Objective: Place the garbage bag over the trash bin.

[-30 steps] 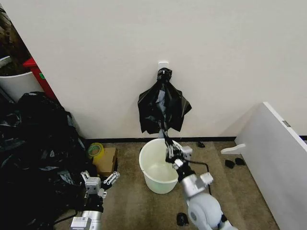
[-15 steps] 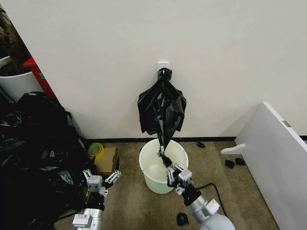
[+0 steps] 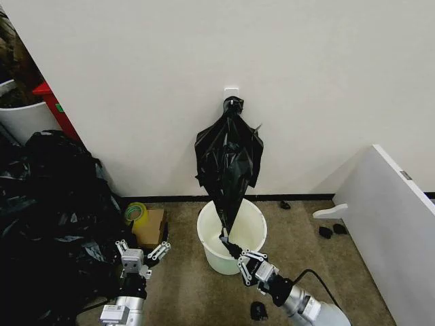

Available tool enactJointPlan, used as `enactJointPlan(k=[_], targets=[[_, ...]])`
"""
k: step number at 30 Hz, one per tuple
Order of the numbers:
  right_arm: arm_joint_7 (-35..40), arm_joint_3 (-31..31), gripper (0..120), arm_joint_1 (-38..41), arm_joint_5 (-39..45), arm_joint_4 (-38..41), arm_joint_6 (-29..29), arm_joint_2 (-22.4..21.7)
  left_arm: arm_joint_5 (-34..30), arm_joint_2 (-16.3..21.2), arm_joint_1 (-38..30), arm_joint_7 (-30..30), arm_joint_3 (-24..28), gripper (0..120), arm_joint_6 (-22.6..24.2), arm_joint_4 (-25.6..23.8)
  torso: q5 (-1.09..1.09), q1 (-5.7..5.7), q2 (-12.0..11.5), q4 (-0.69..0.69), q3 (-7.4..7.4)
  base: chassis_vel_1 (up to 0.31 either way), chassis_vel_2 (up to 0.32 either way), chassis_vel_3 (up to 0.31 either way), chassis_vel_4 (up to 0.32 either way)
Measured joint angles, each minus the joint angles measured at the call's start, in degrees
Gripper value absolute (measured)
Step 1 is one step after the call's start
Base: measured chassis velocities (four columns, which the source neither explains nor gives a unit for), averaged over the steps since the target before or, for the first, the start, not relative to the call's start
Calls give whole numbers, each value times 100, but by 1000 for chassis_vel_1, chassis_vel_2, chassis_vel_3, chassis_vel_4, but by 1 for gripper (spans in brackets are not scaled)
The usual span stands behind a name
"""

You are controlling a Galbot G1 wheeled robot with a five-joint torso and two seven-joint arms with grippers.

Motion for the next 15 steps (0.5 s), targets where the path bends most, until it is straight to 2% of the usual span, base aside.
enactJointPlan(k=[15], targets=[[-68,2,0,31,-109,-225,177,-22,-9,-6,-46,0,10,97,-5,38,0,0,0,0,0,0,0,0,0]])
